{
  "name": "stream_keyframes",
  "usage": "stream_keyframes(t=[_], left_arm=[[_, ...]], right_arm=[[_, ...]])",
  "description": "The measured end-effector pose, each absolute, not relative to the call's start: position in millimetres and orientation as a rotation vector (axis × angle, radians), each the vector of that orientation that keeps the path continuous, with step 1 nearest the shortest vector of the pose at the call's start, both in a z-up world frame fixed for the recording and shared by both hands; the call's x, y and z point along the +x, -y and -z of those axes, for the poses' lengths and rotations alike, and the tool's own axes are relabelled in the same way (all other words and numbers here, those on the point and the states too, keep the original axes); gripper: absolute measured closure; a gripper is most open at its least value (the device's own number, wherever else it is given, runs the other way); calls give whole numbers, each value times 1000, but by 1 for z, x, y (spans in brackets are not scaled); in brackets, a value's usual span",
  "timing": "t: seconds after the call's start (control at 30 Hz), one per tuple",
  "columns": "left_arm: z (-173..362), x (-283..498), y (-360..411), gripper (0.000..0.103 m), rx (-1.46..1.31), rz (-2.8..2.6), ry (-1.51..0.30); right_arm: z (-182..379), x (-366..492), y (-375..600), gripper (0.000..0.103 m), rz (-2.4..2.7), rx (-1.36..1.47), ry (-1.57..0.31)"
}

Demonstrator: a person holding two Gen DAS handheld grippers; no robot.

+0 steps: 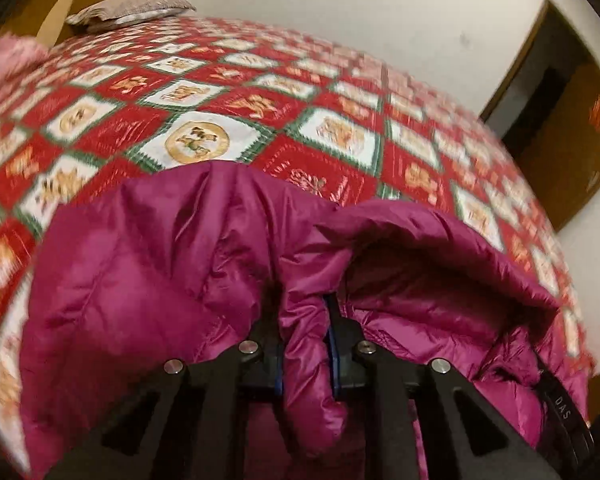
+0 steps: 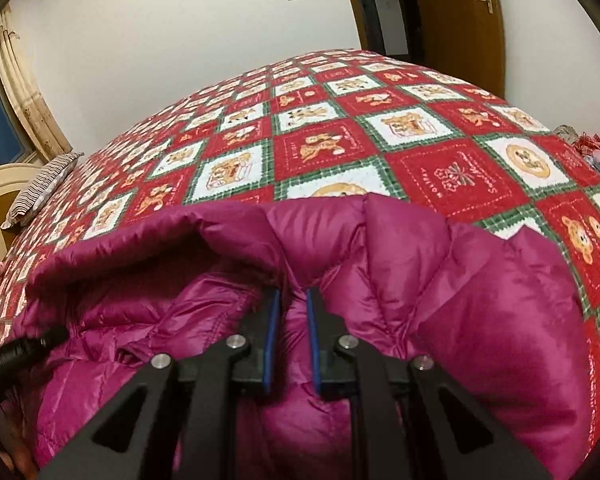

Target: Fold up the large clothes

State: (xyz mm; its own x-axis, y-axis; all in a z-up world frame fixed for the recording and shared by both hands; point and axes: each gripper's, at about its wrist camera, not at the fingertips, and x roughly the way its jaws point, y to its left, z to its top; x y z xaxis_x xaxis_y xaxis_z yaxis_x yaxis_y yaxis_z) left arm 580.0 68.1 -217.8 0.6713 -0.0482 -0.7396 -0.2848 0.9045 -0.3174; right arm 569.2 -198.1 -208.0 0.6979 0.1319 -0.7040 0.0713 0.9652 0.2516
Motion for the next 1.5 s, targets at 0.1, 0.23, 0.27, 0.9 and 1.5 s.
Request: stream_keyframes(t=[0.1,0.23,0.27,0.9,1.5], left_arm=[[225,576,-74,86,-513,-126,-781],[224,577,-74,86,-527,-113,-776],[224,576,-76,86,-541,-105,-769],[181,551,-75,85,-367,-39,-813],[216,624,-45,31,-185,-115,-908]], right_arm=[[208,570,197,89,-34,270,-804],[201,565,197,87,-20,257,-838],[192,557,201,87,0,257,-817],[203,591,157,82,-116,130,-881],[204,586,157,82,-125,129,-823]])
